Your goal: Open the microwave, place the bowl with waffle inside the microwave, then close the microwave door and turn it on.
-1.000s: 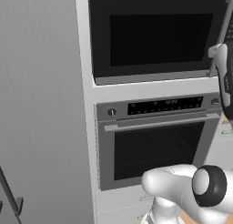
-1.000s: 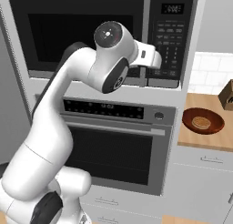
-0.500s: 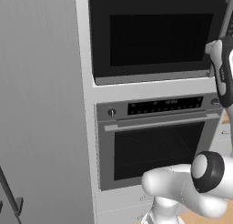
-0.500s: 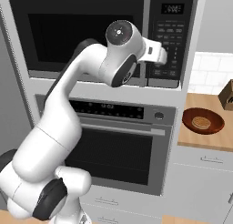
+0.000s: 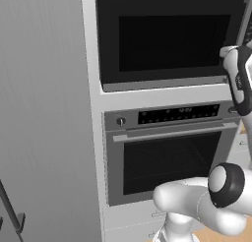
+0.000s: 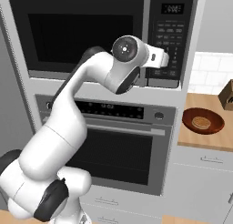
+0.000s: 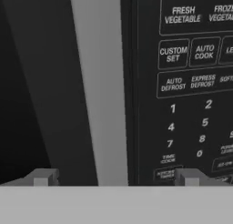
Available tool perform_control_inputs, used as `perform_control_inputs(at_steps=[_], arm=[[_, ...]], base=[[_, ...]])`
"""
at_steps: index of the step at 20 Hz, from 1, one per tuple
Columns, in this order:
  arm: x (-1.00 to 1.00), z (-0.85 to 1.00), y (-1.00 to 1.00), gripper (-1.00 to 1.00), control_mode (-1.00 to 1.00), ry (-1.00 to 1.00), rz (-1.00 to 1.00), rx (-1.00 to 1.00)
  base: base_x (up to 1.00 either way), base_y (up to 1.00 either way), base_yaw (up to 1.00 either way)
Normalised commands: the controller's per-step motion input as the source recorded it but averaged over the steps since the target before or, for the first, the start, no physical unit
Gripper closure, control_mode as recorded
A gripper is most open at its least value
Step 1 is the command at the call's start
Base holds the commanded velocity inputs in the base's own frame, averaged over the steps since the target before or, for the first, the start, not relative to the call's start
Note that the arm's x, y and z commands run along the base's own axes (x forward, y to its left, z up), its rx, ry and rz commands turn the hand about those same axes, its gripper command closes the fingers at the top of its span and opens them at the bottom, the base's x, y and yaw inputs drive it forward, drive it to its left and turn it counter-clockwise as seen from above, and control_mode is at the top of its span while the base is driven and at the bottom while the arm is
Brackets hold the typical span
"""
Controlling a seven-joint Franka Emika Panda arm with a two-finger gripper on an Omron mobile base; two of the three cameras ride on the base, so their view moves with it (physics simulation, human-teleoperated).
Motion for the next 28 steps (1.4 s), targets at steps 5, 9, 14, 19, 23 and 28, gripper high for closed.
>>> perform_control_inputs(at_steps=[5, 9, 14, 19, 23, 28], arm=[[0.5, 0.0, 0.0, -1.0, -1.0, -0.01, 0.0, 0.0], [0.69, 0.0, 0.0, -1.0, -1.0, 0.0, 0.0, 0.0], [0.8, -0.27, 0.1, 1.0, -1.0, -0.01, 0.0, 0.0], [0.15, -0.4, 0.68, 1.0, -1.0, -0.08, 0.0, -0.01], [-0.45, -0.21, 1.0, 1.0, -1.0, -0.18, 0.0, 0.0], [-0.68, -0.02, 1.0, 1.0, -1.0, -0.14, 0.0, 0.0]], base=[[0.0, 0.0, 0.0], [0.0, 0.0, 0.0], [0.0, 0.0, 0.0], [0.0, 0.0, 0.0], [0.0, 0.0, 0.0], [0.0, 0.0, 0.0]])
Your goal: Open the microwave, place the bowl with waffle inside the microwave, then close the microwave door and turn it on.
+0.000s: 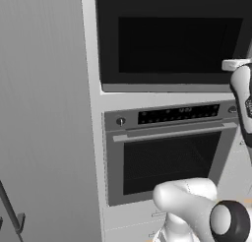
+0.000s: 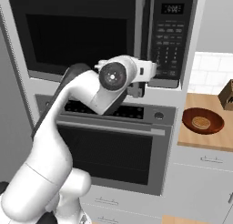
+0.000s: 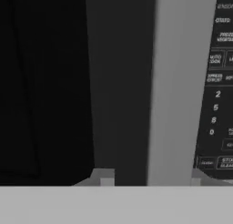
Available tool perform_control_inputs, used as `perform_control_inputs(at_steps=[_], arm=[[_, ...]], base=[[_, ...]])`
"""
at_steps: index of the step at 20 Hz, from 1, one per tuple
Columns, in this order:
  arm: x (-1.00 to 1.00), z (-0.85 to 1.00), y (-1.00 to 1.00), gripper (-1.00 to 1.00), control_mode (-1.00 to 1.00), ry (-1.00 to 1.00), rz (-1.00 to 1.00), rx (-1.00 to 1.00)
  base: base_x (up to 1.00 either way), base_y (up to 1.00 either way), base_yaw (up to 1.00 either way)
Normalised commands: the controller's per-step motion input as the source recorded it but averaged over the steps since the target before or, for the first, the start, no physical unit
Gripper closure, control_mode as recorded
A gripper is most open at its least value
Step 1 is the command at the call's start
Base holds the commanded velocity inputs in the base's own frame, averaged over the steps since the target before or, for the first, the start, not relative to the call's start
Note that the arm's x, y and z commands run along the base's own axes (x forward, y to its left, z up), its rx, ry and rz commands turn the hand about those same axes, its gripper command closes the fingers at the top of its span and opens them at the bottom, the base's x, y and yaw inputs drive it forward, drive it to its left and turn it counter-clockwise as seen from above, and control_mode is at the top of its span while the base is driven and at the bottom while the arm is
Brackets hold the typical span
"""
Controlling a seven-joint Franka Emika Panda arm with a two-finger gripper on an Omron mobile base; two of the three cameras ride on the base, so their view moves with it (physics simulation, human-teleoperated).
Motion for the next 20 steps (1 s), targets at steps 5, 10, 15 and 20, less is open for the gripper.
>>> perform_control_inputs(at_steps=[5, 10, 15, 20], arm=[[-0.69, 0.03, 1.0, 1.0, -1.0, -0.06, -0.01, 0.0], [-0.71, 0.11, 1.0, 1.0, -1.0, -0.06, 0.0, 0.0], [-0.62, 0.14, 1.0, 1.0, -1.0, -0.06, 0.0, -0.01], [-0.68, 0.21, 1.0, 1.0, -1.0, -0.09, 0.0, -0.07]], base=[[0.0, 0.0, 0.0], [0.0, 0.0, 0.0], [0.0, 0.0, 0.0], [0.0, 0.0, 0.0]])
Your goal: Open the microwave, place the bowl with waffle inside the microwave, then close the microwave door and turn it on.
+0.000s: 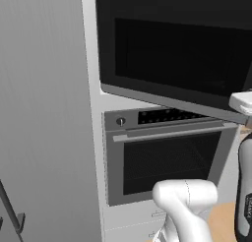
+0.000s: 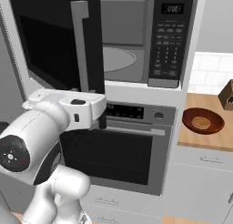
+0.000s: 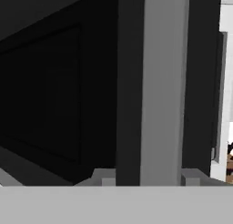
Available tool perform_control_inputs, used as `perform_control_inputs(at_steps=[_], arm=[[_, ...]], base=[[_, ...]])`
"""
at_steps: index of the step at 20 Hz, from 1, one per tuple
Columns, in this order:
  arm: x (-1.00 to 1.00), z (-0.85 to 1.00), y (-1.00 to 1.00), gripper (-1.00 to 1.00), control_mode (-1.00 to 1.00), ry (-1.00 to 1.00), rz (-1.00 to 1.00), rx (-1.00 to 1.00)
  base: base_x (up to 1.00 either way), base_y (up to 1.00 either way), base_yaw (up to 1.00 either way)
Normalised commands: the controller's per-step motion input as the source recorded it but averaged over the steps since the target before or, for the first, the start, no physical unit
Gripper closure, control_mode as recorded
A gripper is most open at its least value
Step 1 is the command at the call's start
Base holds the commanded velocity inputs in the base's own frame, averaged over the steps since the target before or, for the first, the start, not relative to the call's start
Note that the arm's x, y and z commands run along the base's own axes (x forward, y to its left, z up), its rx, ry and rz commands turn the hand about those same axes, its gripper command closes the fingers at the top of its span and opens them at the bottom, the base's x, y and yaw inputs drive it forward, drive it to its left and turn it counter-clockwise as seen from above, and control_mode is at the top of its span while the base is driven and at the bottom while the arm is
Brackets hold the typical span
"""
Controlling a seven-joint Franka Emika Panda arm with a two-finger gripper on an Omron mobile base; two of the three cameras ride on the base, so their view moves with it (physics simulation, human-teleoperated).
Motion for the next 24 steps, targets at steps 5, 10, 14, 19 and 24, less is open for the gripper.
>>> perform_control_inputs(at_steps=[5, 10, 14, 19, 24], arm=[[-0.6, 0.19, 1.0, 1.0, -1.0, -0.14, -0.01, -0.1], [-0.37, 0.02, 1.0, 1.0, -1.0, -0.19, -0.06, -0.15], [-0.25, 0.0, 1.0, 1.0, -1.0, -0.15, -0.11, -0.18], [0.0, -0.21, 1.0, 1.0, -1.0, -0.1, -0.08, -0.17], [0.33, -0.08, 1.0, 1.0, -1.0, -0.11, -0.09, -0.19]], base=[[0.0, 0.0, 0.0], [0.0, 0.0, 0.0], [0.0, 0.0, 0.0], [0.0, 0.0, 0.0], [0.0, 0.0, 0.0]])
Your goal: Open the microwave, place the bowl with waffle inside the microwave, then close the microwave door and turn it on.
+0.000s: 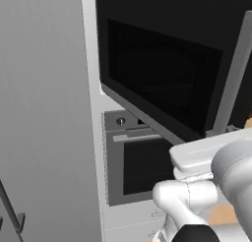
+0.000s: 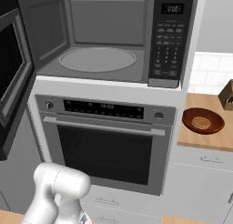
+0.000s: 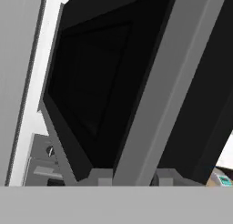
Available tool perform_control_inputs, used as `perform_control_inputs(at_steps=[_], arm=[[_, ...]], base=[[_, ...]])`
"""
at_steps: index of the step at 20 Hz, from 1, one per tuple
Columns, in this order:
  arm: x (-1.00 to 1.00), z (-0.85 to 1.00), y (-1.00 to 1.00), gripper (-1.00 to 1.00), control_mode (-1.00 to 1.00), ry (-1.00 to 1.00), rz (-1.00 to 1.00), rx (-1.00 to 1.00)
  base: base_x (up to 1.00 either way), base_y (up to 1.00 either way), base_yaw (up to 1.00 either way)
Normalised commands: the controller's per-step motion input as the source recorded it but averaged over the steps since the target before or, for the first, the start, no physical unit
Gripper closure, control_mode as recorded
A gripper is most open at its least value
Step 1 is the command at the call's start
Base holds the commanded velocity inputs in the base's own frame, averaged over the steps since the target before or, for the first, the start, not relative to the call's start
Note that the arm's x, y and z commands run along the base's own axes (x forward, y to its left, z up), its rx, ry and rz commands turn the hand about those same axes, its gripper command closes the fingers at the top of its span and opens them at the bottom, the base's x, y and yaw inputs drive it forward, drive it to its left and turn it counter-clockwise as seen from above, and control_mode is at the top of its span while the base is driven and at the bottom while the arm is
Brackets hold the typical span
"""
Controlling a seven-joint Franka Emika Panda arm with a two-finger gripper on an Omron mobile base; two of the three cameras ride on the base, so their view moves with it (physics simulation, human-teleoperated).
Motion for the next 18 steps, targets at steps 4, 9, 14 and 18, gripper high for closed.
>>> perform_control_inputs(at_steps=[4, 9, 14, 18], arm=[[0.21, -0.01, 1.0, 1.0, -1.0, -0.19, -0.06, -0.16], [0.01, 0.0, 0.92, 1.0, -1.0, -0.21, -0.01, -0.03], [-0.13, 0.03, 0.17, 1.0, -1.0, -0.12, 0.0, 0.0], [-0.81, 0.13, -0.01, 1.0, -1.0, -0.18, 0.0, 0.0]], base=[[0.0, 0.0, 0.0], [0.0, 0.0, 0.0], [0.0, 0.0, 0.0], [0.0, 0.0, 0.0]])
